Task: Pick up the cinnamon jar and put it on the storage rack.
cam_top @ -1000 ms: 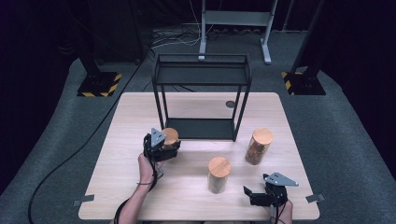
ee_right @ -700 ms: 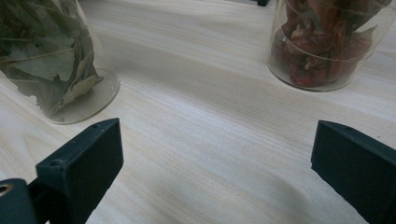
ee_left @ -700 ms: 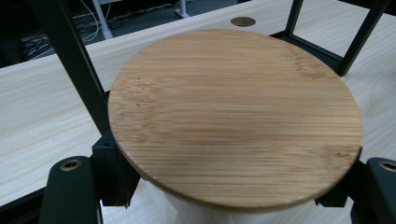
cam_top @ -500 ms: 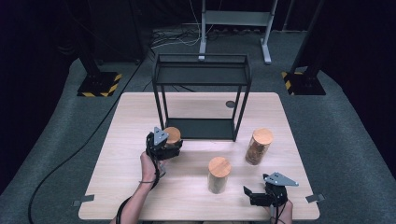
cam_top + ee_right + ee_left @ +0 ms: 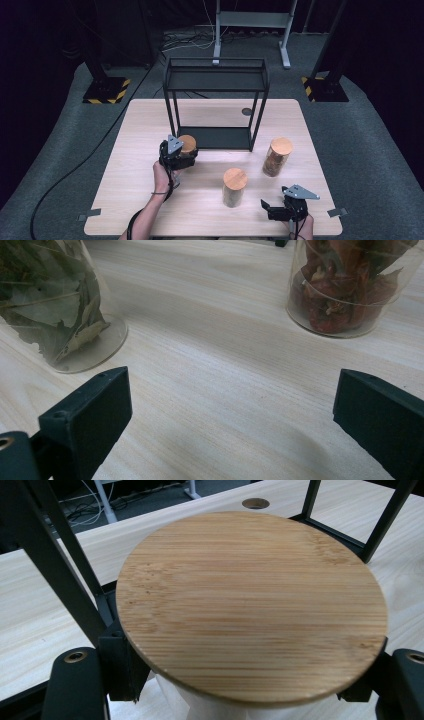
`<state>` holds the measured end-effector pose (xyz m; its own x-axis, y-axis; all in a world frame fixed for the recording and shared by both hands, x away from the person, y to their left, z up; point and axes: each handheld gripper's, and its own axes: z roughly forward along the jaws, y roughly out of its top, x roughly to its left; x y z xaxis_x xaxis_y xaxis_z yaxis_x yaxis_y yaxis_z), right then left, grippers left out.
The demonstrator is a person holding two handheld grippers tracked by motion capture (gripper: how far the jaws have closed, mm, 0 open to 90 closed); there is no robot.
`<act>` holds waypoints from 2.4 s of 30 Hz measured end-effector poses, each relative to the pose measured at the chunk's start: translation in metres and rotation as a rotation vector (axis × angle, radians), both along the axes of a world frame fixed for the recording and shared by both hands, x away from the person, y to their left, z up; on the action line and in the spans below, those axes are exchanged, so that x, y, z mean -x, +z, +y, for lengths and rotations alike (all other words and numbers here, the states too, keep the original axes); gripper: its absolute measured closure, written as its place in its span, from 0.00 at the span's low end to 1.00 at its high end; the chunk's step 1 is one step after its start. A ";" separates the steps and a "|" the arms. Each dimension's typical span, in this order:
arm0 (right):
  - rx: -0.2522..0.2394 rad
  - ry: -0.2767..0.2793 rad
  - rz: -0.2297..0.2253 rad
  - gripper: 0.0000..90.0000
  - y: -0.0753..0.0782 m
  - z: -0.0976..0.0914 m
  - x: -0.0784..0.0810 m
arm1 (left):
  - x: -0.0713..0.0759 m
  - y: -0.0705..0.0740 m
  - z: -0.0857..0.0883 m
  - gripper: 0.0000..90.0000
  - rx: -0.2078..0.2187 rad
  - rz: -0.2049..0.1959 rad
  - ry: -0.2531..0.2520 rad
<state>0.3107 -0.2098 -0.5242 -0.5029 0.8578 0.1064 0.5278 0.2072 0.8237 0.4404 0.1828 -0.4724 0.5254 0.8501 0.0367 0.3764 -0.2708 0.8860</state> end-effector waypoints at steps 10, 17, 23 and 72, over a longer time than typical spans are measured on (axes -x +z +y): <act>-0.003 -0.001 -0.002 0.02 0.000 0.000 0.000 | -0.004 0.001 -0.006 0.28 -0.006 -0.002 -0.007; -0.005 -0.002 -0.003 0.02 0.000 0.000 0.000 | -0.006 0.002 -0.009 0.28 -0.008 0.000 -0.011; -0.004 -0.002 -0.003 0.02 0.000 0.000 0.000 | -0.008 0.002 -0.011 0.28 -0.005 0.002 -0.012; 0.000 -0.001 0.000 0.02 0.000 0.000 0.000 | -0.038 0.005 -0.028 0.28 0.015 0.020 -0.013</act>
